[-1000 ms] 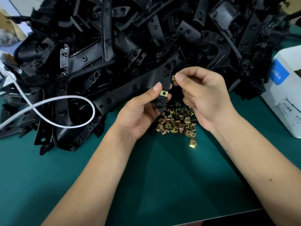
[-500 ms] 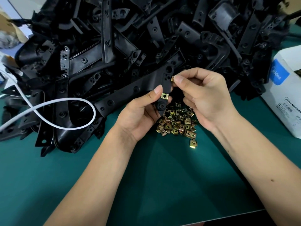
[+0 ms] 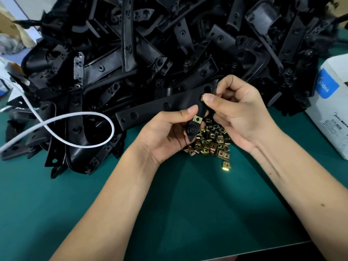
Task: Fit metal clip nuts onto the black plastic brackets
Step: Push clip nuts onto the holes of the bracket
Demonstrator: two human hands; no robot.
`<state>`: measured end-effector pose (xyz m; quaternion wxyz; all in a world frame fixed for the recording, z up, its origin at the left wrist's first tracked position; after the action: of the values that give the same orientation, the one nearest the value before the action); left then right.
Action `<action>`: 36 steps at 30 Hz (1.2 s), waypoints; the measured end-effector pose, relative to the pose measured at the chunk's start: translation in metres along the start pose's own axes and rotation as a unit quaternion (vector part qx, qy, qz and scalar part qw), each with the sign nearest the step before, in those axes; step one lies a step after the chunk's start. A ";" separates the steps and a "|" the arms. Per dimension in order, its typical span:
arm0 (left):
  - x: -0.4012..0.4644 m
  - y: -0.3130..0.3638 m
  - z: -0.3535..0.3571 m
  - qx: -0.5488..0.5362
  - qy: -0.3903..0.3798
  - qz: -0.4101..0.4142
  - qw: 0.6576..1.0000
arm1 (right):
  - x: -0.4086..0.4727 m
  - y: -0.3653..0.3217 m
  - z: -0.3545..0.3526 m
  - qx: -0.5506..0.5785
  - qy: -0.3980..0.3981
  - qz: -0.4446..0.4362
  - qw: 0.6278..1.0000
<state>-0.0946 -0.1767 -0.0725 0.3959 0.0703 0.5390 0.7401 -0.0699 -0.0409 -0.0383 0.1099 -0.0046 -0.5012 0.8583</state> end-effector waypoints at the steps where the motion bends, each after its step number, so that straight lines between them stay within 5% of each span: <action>1: 0.000 0.000 0.000 0.005 0.000 -0.004 1.000 | 0.000 0.000 -0.001 -0.006 -0.002 0.006 1.000; 9: 0.004 0.003 0.003 -0.027 0.016 0.053 0.998 | 0.001 0.000 0.001 -0.024 0.032 -0.004 0.999; 15: 0.006 0.007 -0.016 -0.021 0.047 0.060 0.997 | 0.002 -0.011 -0.005 -0.245 0.051 -0.062 0.966; 24: 0.006 0.001 -0.004 -0.033 -0.062 -0.003 0.998 | 0.002 -0.010 -0.005 -0.210 0.032 -0.077 0.974; 28: 0.000 0.004 0.004 -0.111 -0.169 -0.026 0.979 | 0.004 -0.016 -0.001 -0.168 -0.029 -0.070 0.983; 32: -0.006 0.008 0.004 -0.088 -0.219 -0.039 0.971 | 0.001 -0.032 0.009 -0.335 -0.124 -0.163 0.920; 36: -0.007 0.004 0.000 -0.061 -0.217 -0.054 0.973 | -0.004 -0.023 0.022 -0.346 -0.199 -0.162 0.903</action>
<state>-0.0923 -0.1818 -0.0669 0.5462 0.1762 0.3973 0.7161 -0.0640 -0.0499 -0.0081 0.1367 0.2096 -0.7720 0.5843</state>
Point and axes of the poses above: each hand's wrist, its own x-axis towards the middle knuckle, its own z-axis out of the palm, y = z × x, the point moved 8 cm from there along x, towards the middle knuckle, and after that the axes turned 10 degrees about x, right-handed, at the moved point
